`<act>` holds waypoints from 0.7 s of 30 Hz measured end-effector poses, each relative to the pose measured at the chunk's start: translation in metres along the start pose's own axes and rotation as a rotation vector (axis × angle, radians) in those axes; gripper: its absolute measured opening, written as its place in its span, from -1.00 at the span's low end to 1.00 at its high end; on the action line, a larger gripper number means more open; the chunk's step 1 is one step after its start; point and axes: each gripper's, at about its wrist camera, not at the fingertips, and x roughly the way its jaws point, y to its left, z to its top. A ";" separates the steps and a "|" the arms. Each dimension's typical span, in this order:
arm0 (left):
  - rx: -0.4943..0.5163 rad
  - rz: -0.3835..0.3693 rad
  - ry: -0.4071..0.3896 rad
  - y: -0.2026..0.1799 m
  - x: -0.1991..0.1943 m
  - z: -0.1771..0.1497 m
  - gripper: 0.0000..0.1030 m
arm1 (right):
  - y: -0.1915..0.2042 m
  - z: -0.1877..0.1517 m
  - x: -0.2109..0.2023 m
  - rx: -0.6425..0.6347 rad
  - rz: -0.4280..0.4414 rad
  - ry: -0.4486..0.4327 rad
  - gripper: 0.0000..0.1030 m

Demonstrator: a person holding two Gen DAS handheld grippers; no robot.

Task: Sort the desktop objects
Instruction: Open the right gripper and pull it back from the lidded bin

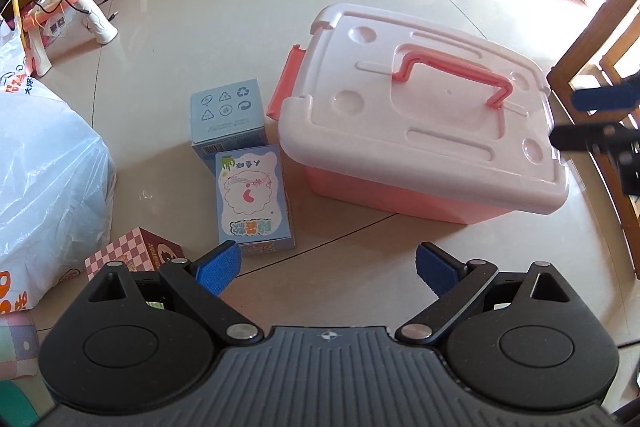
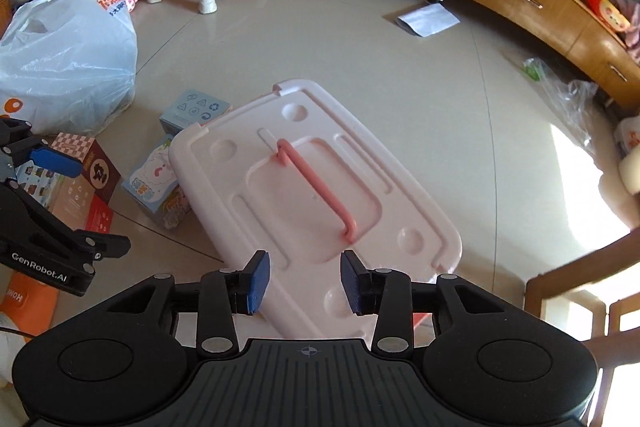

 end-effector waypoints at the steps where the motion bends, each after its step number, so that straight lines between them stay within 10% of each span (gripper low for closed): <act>1: -0.001 0.001 -0.004 -0.001 -0.002 -0.001 0.87 | 0.002 -0.006 -0.003 0.017 -0.007 0.002 -0.30; 21: 0.052 -0.068 -0.101 -0.024 -0.037 -0.018 0.87 | 0.050 -0.115 -0.018 0.599 -0.151 0.028 -0.17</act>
